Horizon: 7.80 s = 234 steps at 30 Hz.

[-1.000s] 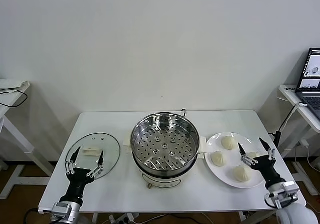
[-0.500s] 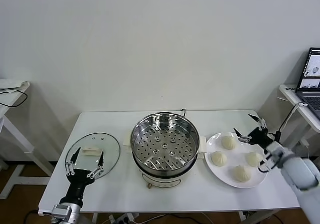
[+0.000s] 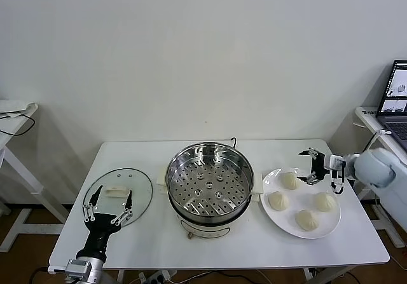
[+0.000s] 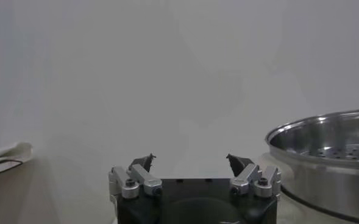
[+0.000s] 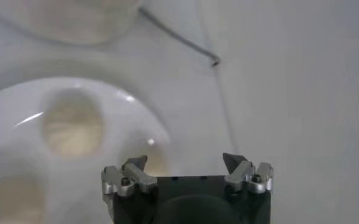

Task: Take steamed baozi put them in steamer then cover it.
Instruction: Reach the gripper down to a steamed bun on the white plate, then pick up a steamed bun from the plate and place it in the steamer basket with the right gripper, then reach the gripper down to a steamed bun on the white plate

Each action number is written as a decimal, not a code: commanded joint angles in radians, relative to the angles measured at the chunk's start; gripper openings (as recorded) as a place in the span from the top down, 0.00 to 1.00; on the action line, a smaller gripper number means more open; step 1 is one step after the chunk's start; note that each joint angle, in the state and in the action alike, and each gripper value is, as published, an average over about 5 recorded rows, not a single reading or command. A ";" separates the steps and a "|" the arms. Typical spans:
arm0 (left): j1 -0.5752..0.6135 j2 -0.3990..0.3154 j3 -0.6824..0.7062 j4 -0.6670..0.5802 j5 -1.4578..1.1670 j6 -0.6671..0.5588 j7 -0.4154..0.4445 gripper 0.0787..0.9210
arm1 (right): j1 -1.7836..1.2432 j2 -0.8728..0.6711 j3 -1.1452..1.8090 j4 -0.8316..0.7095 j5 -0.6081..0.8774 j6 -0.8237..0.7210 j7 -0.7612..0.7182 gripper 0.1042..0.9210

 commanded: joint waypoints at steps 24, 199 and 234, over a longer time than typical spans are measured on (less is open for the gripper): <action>0.009 -0.012 0.005 0.008 0.001 -0.001 0.000 0.12 | 0.203 0.351 -0.206 -0.458 -0.228 0.042 -0.166 0.12; 0.053 0.004 0.043 -0.003 0.083 -0.044 -0.010 0.12 | 0.265 0.083 -0.457 -0.088 0.147 -0.053 -0.192 0.12; 0.040 0.001 0.034 0.020 0.082 -0.049 -0.008 0.12 | 0.200 0.182 -0.422 -0.154 0.117 -0.051 -0.141 0.12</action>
